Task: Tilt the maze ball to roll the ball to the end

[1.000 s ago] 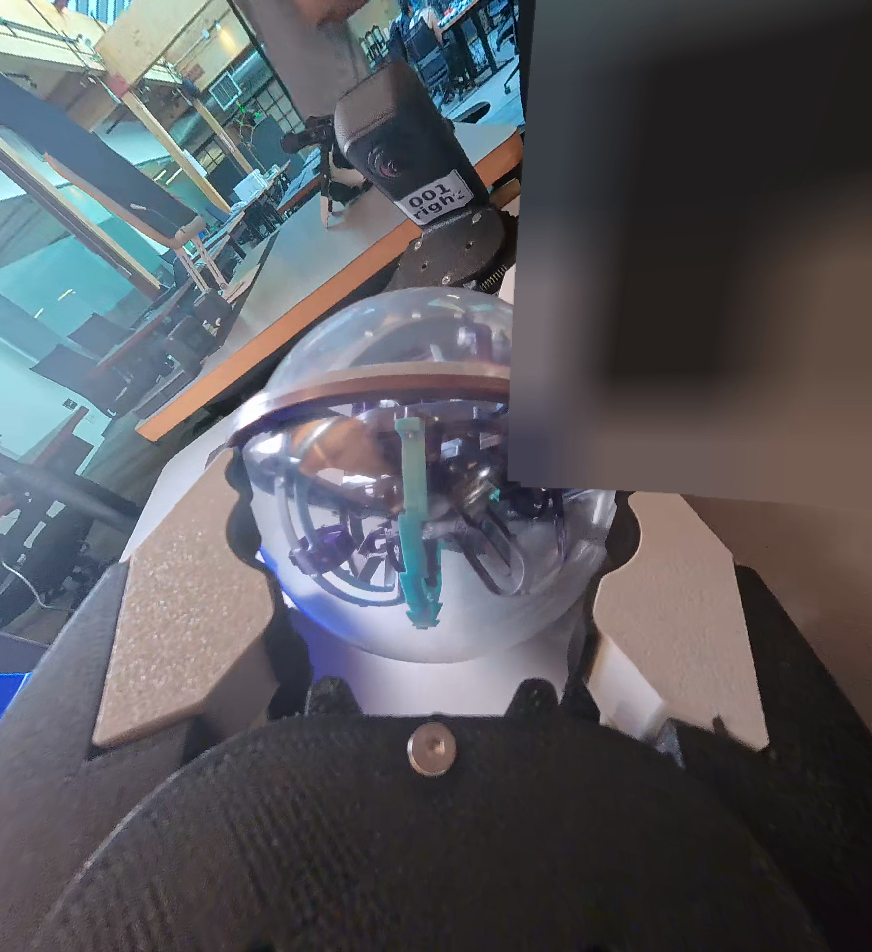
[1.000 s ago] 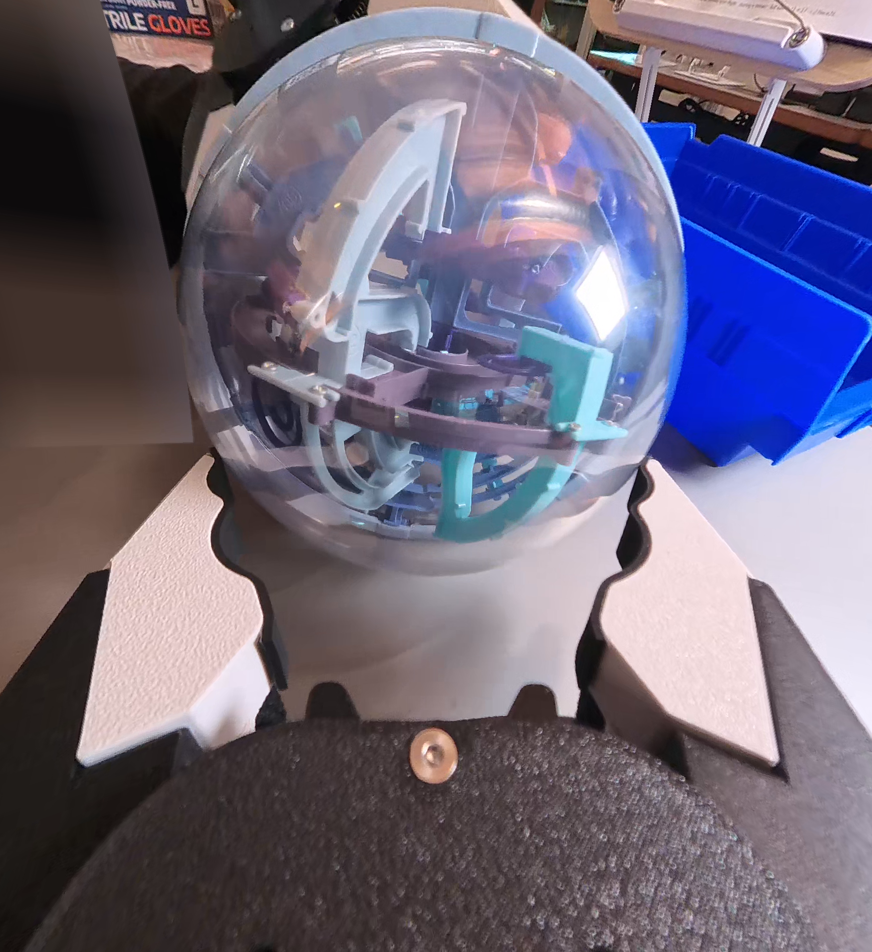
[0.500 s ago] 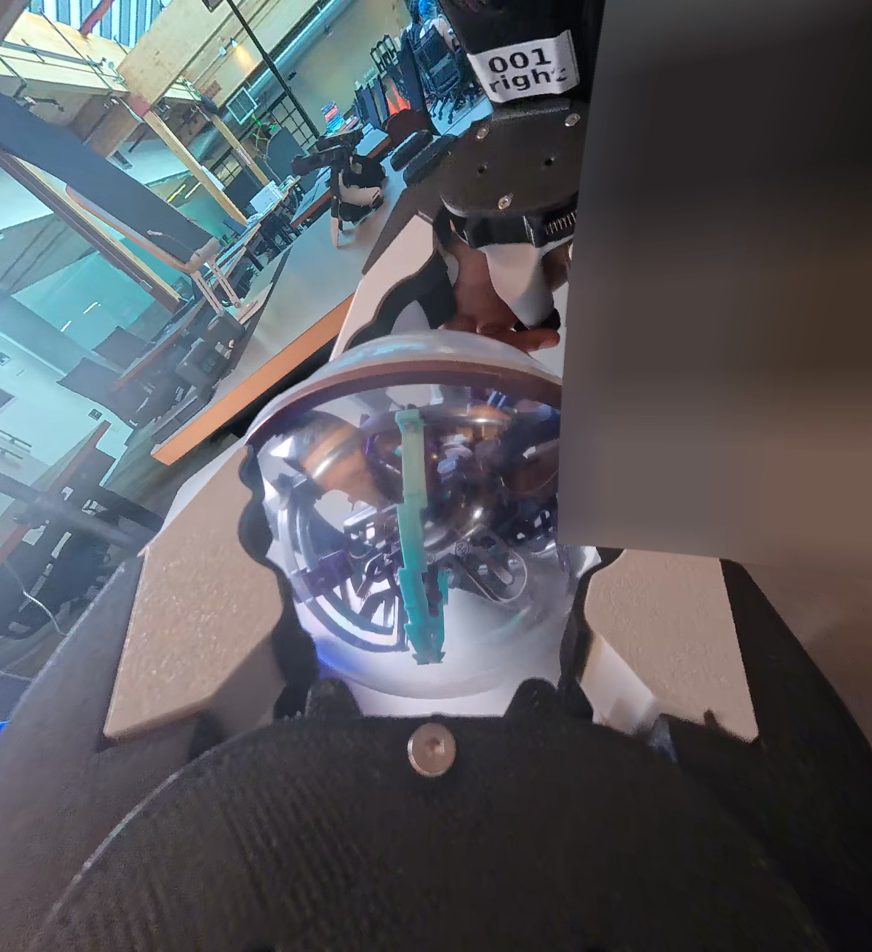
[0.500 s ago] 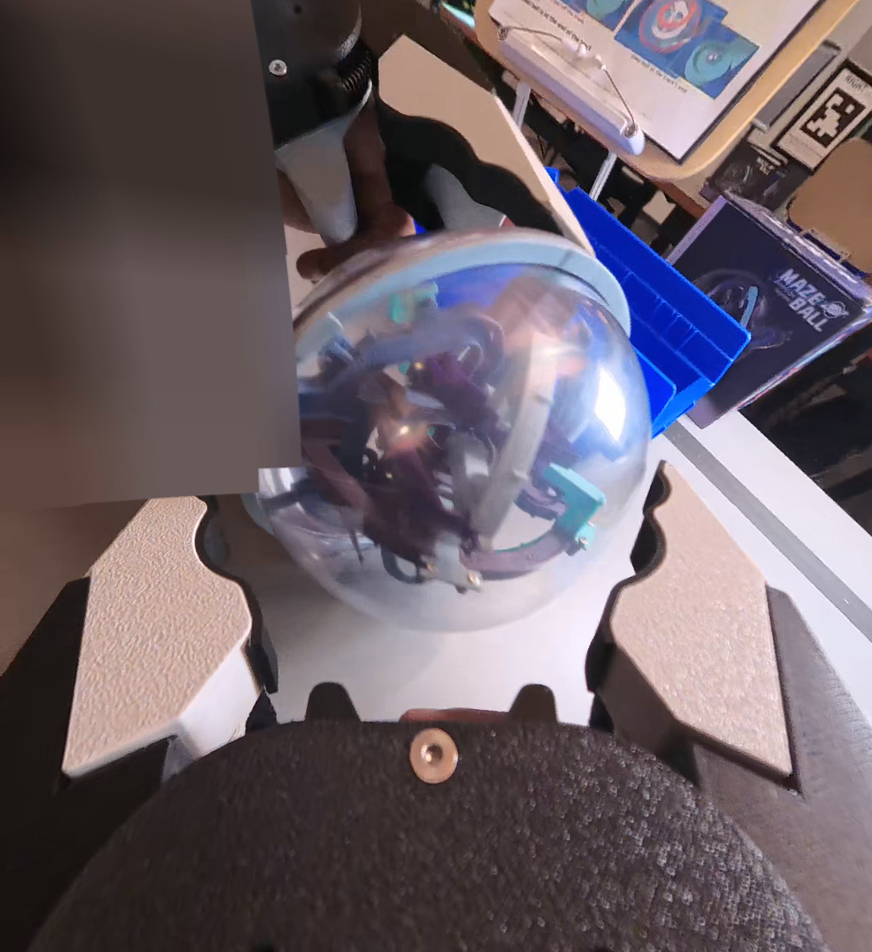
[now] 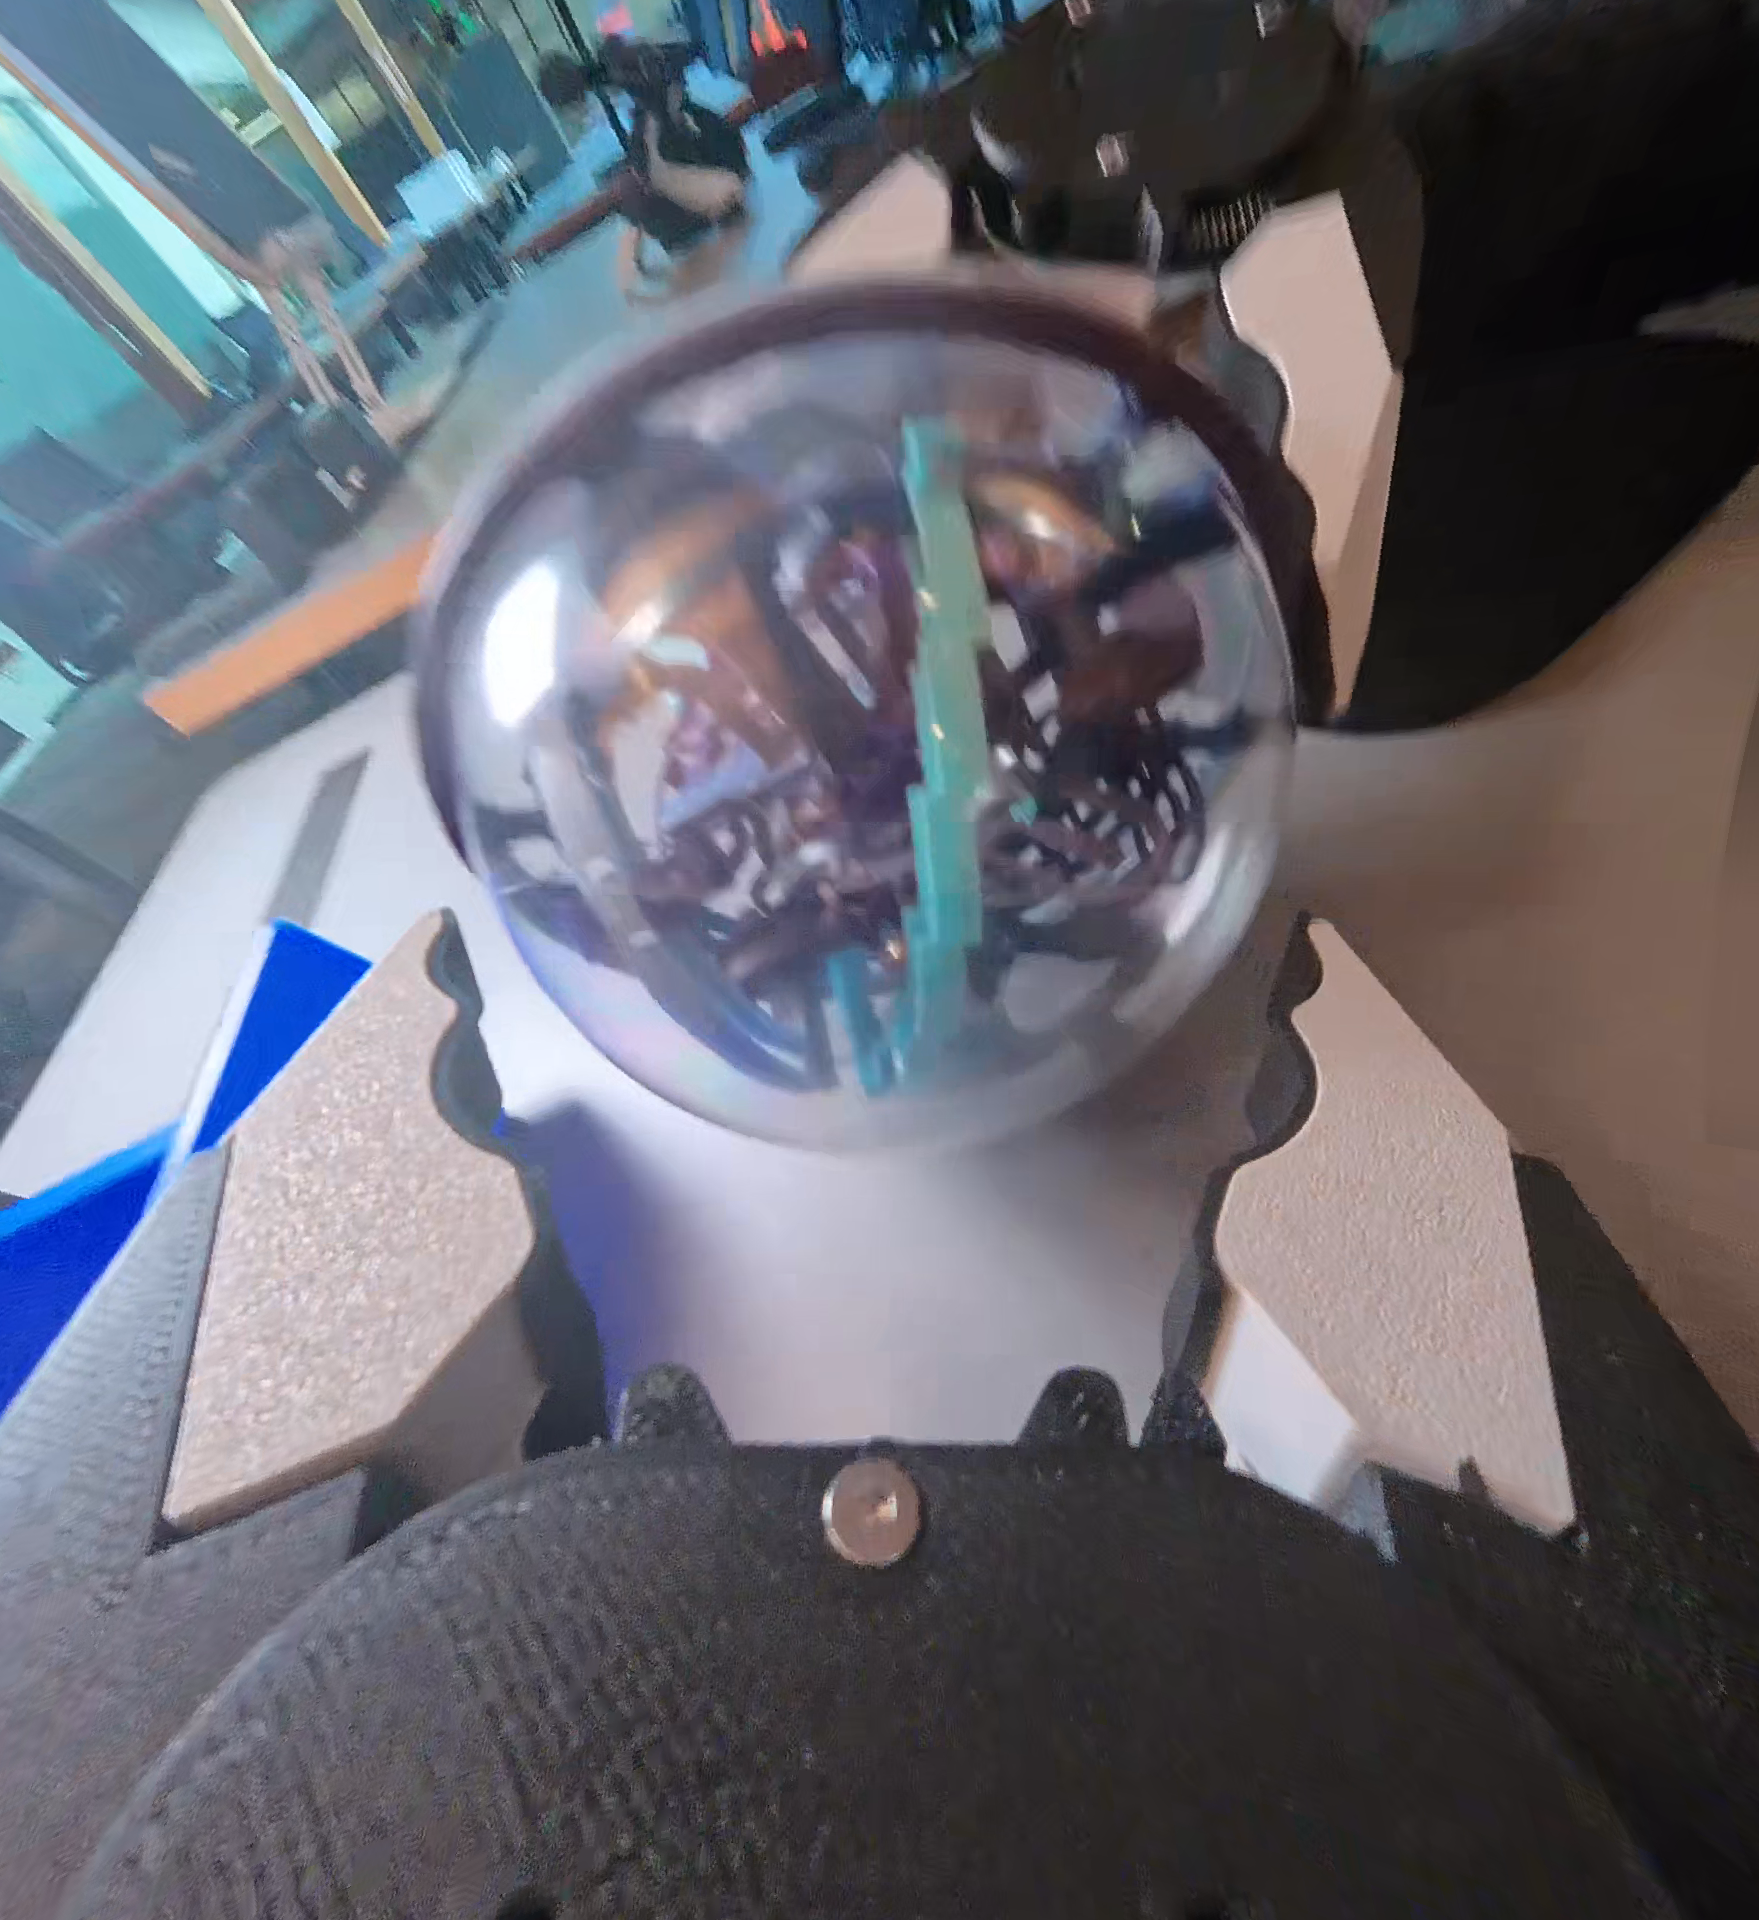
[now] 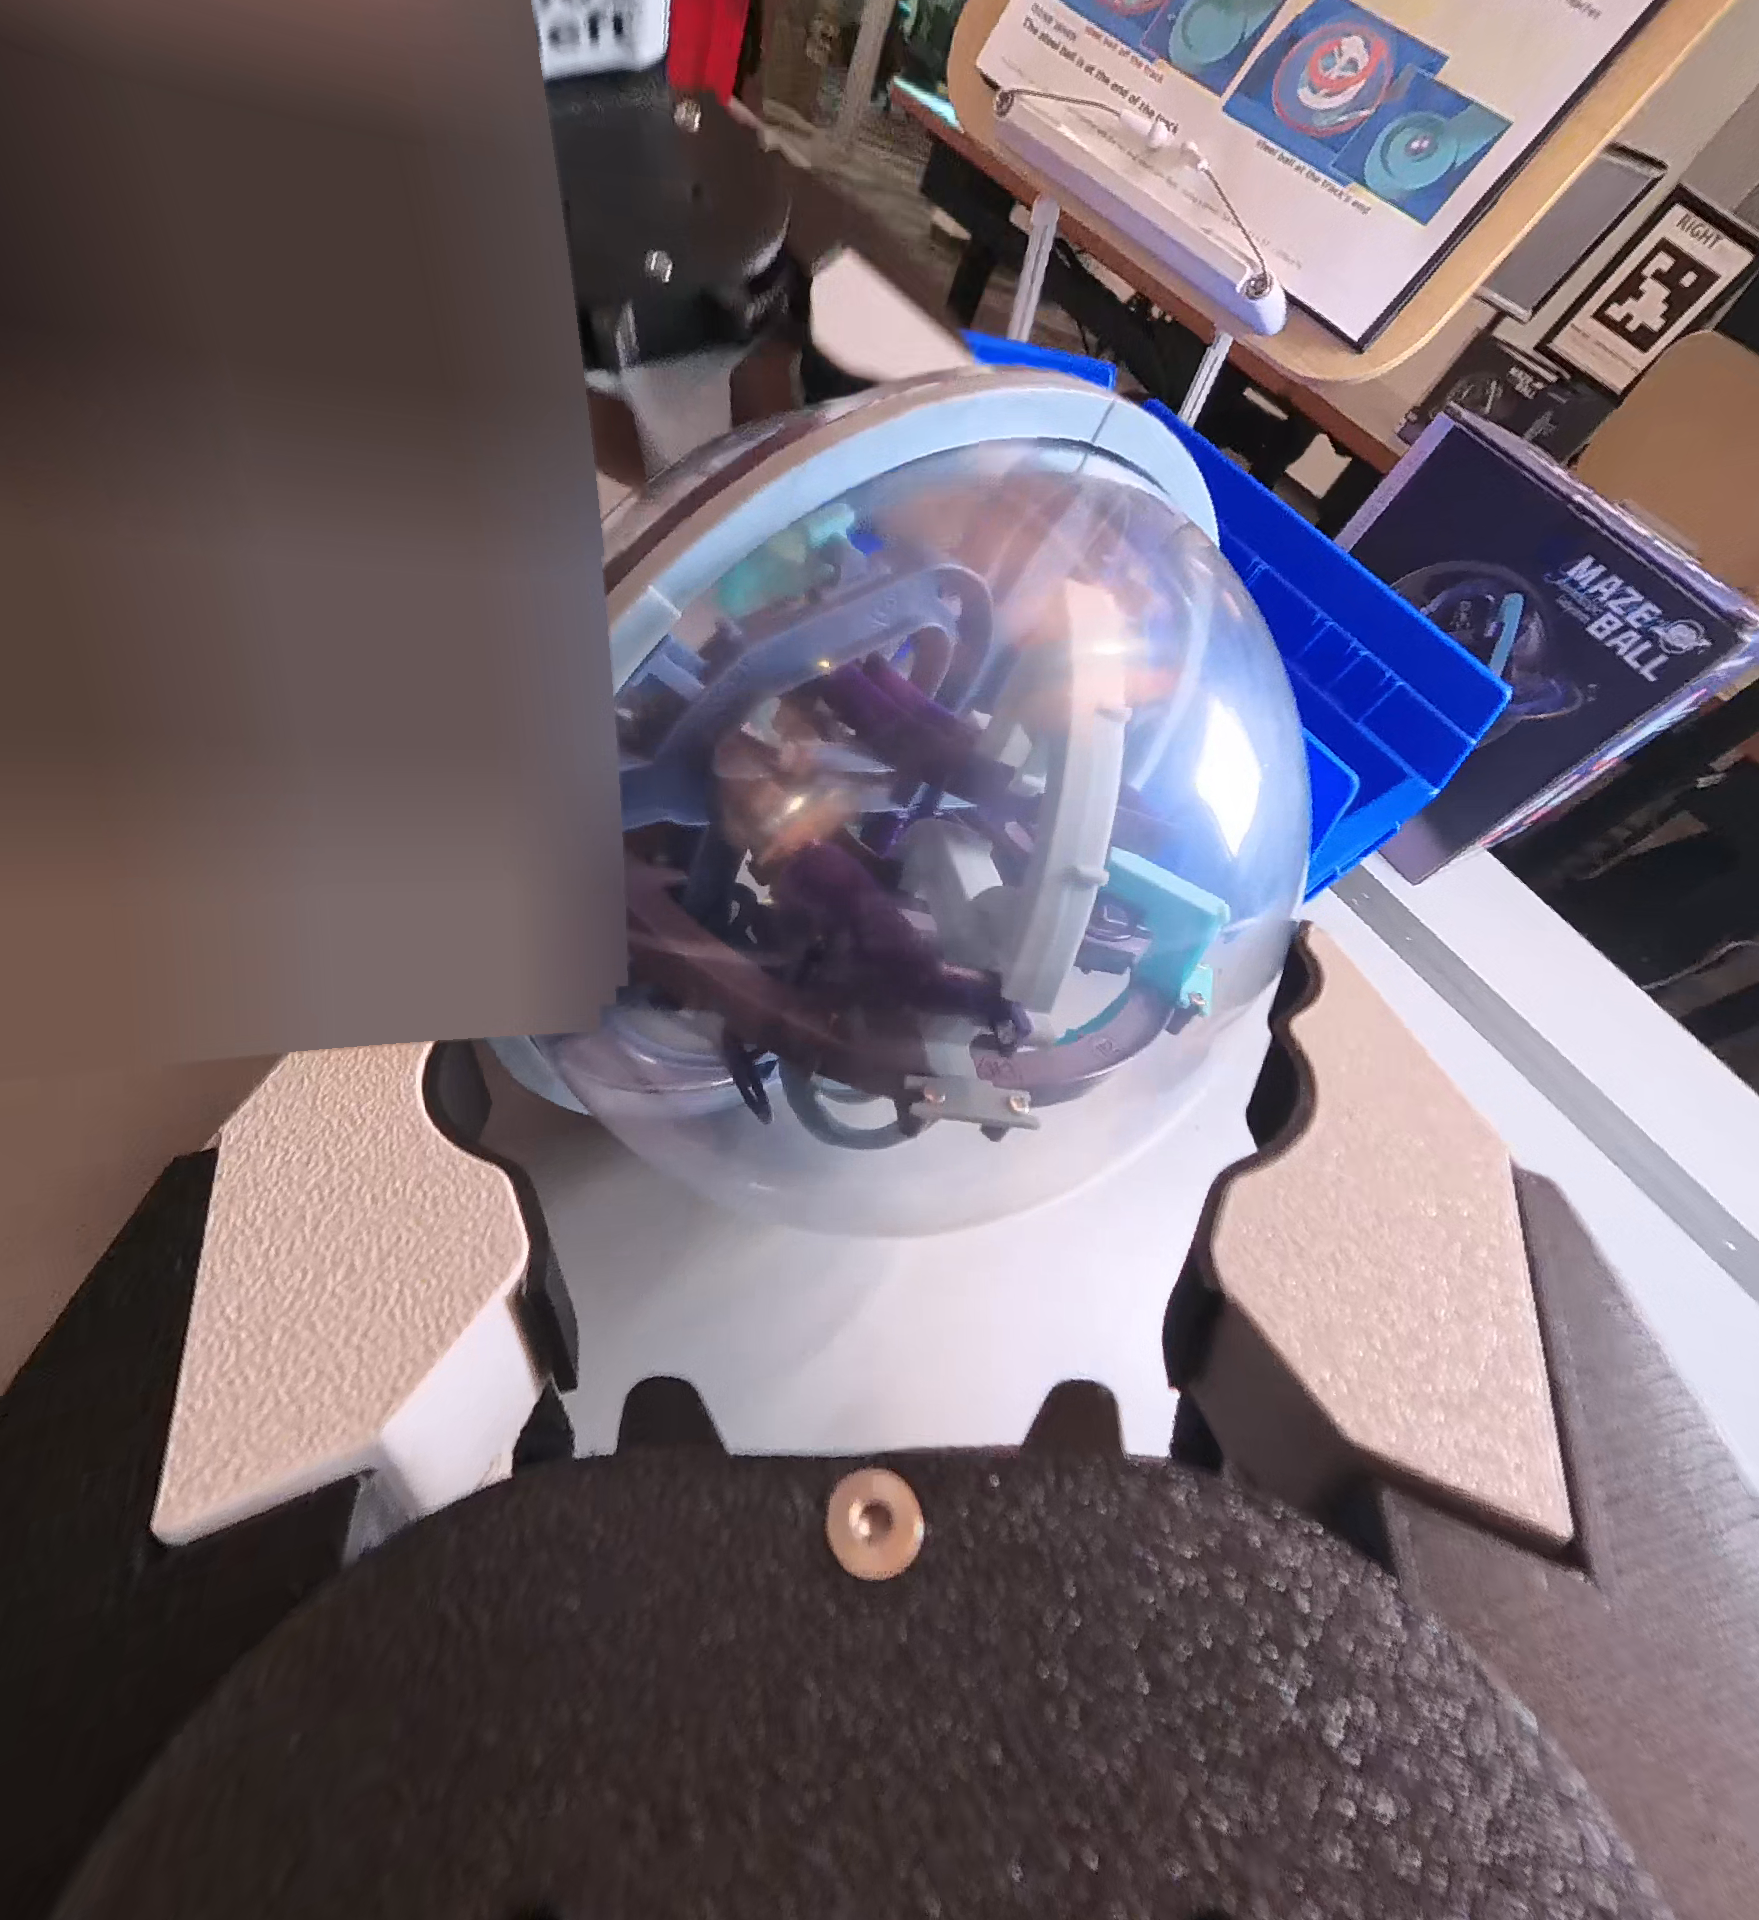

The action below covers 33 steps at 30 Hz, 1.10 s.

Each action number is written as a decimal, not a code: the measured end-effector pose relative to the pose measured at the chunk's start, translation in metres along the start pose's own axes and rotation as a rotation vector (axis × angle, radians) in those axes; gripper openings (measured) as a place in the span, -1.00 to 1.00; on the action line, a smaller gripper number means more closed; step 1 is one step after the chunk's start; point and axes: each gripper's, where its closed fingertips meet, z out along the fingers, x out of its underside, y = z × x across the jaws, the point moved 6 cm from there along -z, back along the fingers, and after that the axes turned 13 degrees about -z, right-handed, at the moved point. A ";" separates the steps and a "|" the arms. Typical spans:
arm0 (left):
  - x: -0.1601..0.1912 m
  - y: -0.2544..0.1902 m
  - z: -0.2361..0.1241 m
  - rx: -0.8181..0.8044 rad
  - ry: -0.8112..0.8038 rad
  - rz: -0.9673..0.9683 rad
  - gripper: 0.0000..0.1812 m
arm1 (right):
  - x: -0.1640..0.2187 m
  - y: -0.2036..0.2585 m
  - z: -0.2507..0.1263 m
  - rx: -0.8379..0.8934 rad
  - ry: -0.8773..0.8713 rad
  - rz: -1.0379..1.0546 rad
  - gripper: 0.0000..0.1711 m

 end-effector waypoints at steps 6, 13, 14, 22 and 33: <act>0.012 0.003 0.007 -0.050 -0.036 0.006 0.52 | 0.008 -0.005 0.000 -0.008 -0.093 0.049 0.73; 0.013 0.000 0.009 -0.067 -0.095 -0.004 0.50 | 0.015 -0.007 -0.001 -0.029 -0.162 0.083 0.74; 0.013 0.000 0.009 -0.070 -0.103 -0.009 0.50 | 0.016 -0.007 -0.001 -0.031 -0.170 0.090 0.74; 0.015 -0.001 0.015 -0.117 -0.150 -0.002 0.52 | 0.025 -0.012 0.000 -0.071 -0.209 0.182 0.75; 0.011 -0.008 0.013 -0.117 -0.201 0.054 0.49 | 0.036 -0.010 -0.002 -0.186 -0.219 0.267 0.75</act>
